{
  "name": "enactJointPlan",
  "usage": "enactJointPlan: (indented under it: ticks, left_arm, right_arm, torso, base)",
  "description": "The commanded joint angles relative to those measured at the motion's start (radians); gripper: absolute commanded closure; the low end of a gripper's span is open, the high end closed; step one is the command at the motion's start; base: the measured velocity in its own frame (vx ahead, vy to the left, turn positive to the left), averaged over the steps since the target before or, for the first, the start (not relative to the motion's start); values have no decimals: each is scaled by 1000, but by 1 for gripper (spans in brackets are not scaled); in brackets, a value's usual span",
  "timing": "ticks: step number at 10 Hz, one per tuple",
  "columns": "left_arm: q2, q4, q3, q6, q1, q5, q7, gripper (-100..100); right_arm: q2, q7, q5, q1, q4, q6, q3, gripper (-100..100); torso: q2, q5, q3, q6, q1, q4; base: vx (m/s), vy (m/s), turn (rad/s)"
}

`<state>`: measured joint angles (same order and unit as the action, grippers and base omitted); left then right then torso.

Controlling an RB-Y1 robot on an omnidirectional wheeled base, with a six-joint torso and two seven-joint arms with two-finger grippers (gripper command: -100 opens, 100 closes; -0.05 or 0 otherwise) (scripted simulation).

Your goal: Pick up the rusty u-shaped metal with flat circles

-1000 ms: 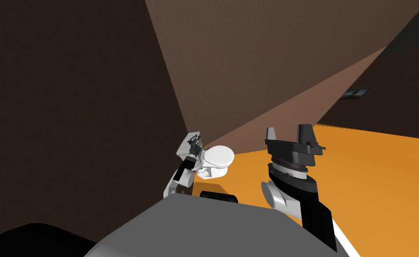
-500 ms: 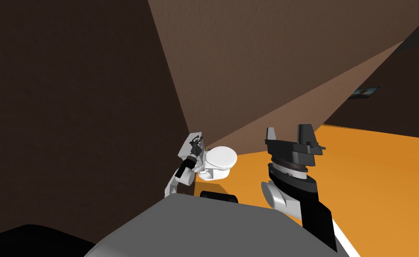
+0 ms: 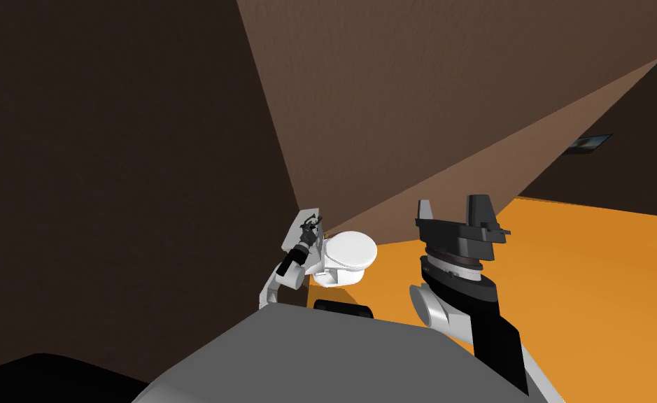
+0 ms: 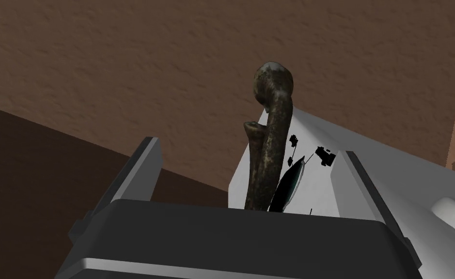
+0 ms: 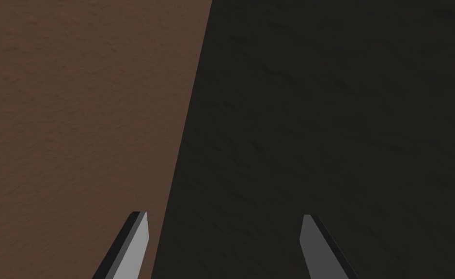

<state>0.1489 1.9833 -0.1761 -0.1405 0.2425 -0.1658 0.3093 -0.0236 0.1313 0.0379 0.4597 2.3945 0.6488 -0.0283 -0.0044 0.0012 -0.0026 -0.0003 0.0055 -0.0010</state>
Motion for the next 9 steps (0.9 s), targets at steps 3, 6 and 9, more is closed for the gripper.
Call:
enactJointPlan:
  ticks: [3, 6, 9]
  left_arm:
    - [6, -15, 3, -20, -4, 0, -4, 0]
    - [6, -17, 3, -20, -3, 0, -4, 100]
    - [7, -18, 2, -22, -2, 0, -5, 100]
  right_arm:
    - [0, 0, 0, 0, 0, 0, 0, 0]
    - [0, 0, 0, 0, 0, 0, 0, 0]
    - [0, 0, 0, 0, 0, 0, 0, 0]
  torso:
    - [1, 0, 1, 0, -2, 0]
    - [5, -1, 3, 0, -5, 2]
    - [6, -1, 5, -1, -5, 3]
  base:
    - [42, 38, 3]
    - [-2, -1, -4]
    - [0, 0, 0]
